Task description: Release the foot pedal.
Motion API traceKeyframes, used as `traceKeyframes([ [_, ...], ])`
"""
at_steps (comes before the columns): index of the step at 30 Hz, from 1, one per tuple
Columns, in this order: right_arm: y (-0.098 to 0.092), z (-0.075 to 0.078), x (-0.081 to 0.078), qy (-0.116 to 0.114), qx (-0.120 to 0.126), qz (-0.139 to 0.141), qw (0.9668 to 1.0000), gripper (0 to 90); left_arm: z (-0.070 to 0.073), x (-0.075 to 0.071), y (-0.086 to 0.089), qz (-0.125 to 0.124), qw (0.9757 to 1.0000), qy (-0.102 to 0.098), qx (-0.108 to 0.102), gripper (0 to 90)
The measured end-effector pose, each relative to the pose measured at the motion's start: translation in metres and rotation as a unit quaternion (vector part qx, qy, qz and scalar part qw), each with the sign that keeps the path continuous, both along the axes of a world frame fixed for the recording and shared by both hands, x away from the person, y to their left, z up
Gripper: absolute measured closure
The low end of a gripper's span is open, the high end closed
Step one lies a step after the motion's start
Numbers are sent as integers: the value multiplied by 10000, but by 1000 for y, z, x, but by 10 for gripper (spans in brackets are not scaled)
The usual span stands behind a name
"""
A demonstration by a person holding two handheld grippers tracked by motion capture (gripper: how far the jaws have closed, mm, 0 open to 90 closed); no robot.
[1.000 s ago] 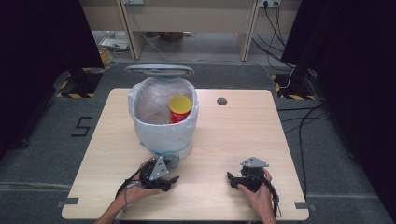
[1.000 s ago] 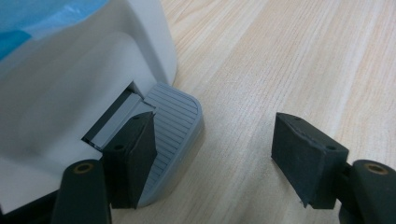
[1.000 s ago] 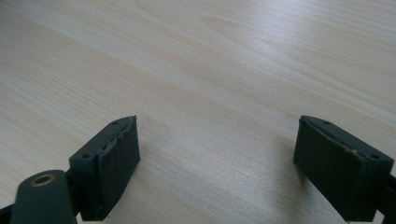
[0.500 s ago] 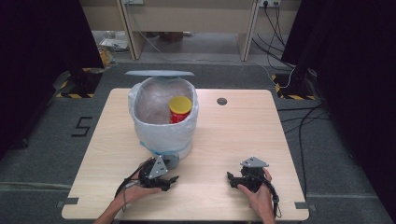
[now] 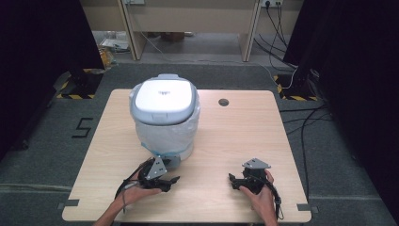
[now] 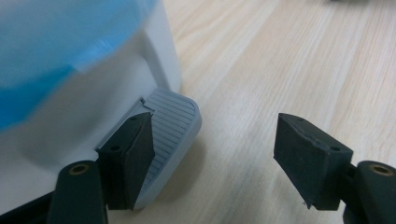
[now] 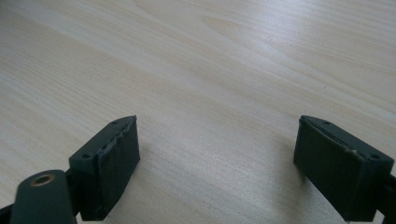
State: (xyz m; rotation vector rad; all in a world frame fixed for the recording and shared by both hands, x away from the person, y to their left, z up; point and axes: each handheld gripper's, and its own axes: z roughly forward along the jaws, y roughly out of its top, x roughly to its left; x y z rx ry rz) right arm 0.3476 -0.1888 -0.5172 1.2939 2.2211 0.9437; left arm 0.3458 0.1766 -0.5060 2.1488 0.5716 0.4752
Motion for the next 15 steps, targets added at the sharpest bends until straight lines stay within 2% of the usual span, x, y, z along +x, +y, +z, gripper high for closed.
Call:
traceKeyframes([
  [4,0,0,0,1,-2,2,10000,145,2,-2,2,-42,9999,112,-53,274],
  [9,0,0,0,2,-1,1,10000,145,10,-5,8,-110,9992,247,-284,267],
  [15,0,0,0,2,-1,2,10000,144,15,-8,23,-18,9990,298,-341,261],
])
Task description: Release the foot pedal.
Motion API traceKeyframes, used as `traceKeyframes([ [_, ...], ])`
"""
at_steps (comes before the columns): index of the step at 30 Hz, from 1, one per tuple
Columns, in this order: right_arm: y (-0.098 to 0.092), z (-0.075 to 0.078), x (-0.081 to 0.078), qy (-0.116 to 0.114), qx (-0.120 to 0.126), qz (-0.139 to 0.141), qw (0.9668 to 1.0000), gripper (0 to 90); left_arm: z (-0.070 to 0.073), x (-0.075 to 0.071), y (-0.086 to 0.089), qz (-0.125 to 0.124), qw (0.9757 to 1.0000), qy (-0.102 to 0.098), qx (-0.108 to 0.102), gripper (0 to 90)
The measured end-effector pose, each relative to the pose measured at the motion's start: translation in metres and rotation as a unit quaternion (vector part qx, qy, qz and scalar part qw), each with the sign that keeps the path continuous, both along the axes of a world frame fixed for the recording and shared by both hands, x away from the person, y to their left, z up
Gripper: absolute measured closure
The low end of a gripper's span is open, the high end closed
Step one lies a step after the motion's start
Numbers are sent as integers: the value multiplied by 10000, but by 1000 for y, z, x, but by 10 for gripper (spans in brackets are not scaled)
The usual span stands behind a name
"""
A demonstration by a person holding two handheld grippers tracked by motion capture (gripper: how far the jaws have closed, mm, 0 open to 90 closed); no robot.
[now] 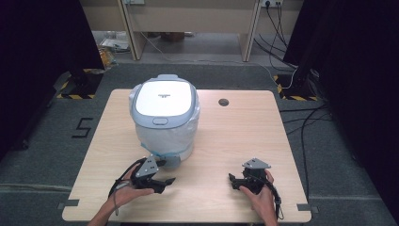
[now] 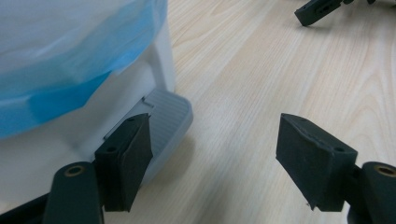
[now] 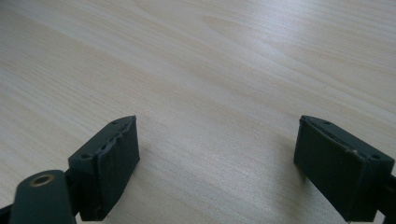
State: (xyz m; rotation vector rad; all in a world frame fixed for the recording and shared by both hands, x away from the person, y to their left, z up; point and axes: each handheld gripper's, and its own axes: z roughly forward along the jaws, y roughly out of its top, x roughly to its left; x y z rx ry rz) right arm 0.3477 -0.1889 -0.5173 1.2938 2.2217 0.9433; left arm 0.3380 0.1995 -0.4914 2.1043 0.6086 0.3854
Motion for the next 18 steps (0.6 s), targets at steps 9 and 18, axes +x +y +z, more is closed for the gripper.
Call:
traceKeyframes([
  [9,0,0,0,0,-2,0,10000,143,-2,1,16,223,9995,181,-89,210],
  [18,0,0,0,0,-4,4,10000,142,-9,-3,27,319,9991,265,68,179],
])
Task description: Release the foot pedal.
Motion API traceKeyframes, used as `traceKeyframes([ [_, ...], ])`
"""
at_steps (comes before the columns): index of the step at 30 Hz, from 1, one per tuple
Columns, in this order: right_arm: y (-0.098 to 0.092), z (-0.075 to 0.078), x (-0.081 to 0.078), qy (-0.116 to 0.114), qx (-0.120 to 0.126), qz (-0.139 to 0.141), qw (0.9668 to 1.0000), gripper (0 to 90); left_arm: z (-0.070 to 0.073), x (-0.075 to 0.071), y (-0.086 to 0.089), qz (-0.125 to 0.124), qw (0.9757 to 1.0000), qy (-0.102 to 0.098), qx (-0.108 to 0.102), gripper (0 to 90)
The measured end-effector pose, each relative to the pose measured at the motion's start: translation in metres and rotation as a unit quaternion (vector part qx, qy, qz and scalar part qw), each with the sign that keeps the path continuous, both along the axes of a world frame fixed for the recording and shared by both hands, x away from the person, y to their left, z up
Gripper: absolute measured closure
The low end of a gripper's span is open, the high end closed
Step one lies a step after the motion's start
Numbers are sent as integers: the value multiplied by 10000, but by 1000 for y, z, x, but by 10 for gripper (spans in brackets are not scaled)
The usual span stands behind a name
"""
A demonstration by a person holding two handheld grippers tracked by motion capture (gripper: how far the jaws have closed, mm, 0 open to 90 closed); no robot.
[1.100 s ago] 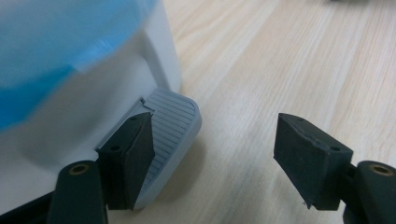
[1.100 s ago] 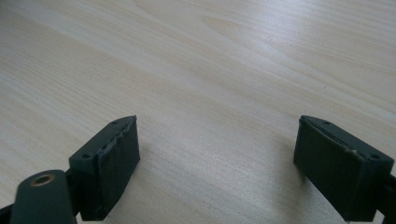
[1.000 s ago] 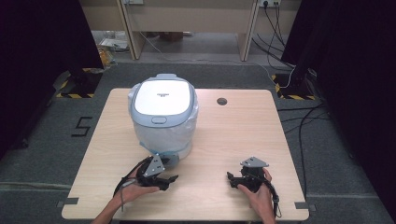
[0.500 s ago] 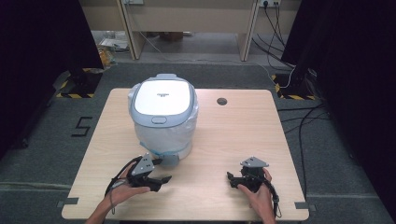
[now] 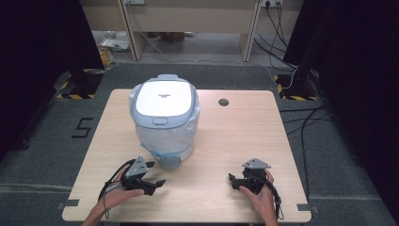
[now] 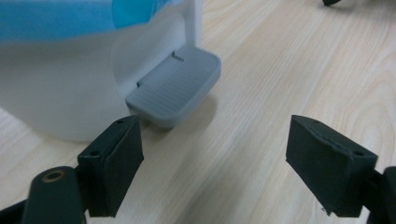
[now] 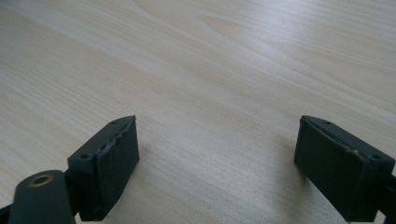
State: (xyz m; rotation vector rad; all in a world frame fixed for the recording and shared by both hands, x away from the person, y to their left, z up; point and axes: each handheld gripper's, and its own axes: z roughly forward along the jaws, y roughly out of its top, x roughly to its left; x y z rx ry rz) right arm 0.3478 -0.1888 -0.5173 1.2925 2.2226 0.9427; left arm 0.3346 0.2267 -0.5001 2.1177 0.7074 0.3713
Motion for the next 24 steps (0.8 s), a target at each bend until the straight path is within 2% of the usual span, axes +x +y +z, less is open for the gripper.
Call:
traceKeyframes([
  [8,0,0,0,6,2,1,10000,140,-4,-1,18,167,9998,47,28,176],
  [11,0,0,0,6,2,2,10000,140,-7,-2,25,242,9996,114,-13,176],
  [16,0,0,0,6,2,3,10000,140,-13,-4,34,344,9991,241,62,176],
  [19,0,0,0,6,2,5,10000,138,-13,-9,37,390,9989,192,170,176],
  [24,0,0,0,7,-1,6,10000,137,-13,-13,45,485,9984,186,201,176],
])
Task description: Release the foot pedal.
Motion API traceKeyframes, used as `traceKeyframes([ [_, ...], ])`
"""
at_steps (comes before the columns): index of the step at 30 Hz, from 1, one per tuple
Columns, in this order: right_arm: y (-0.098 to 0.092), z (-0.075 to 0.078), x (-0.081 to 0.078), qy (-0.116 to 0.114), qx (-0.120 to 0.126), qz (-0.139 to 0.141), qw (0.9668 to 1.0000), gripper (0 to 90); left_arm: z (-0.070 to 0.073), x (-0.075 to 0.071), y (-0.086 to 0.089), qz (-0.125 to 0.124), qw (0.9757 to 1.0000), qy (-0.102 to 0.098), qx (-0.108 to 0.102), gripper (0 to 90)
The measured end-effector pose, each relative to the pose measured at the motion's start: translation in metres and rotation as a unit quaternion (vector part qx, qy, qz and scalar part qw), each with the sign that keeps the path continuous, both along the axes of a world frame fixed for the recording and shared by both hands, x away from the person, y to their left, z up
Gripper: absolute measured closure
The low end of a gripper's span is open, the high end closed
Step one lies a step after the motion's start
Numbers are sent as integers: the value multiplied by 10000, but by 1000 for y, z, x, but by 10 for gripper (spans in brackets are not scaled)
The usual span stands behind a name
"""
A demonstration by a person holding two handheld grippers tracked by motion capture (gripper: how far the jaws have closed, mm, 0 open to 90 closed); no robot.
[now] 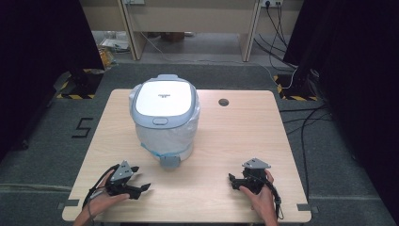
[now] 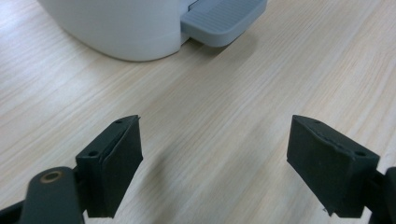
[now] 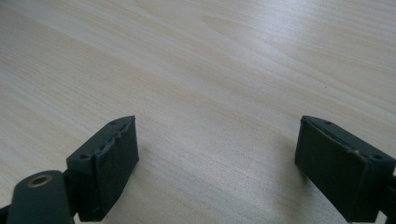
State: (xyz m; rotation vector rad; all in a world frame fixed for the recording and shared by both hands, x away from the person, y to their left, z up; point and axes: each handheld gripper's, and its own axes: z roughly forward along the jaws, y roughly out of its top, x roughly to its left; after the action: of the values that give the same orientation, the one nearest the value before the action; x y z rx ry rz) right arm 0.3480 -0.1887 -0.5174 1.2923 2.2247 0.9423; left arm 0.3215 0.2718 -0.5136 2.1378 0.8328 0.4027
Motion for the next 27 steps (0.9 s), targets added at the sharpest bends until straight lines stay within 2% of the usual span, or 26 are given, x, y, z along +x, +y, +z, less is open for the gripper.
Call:
traceKeyframes([
  [6,0,0,0,7,-6,3,10000,134,-2,-1,6,108,9999,32,29,175],
  [14,0,0,0,7,-10,2,10000,132,-8,-5,17,249,9994,84,244,172],
  [17,0,0,0,6,-9,4,10000,130,-12,-4,19,325,9993,193,3,156],
  [27,1,0,1,5,-31,3,10000,123,-12,-4,18,353,9992,195,16,150],
])
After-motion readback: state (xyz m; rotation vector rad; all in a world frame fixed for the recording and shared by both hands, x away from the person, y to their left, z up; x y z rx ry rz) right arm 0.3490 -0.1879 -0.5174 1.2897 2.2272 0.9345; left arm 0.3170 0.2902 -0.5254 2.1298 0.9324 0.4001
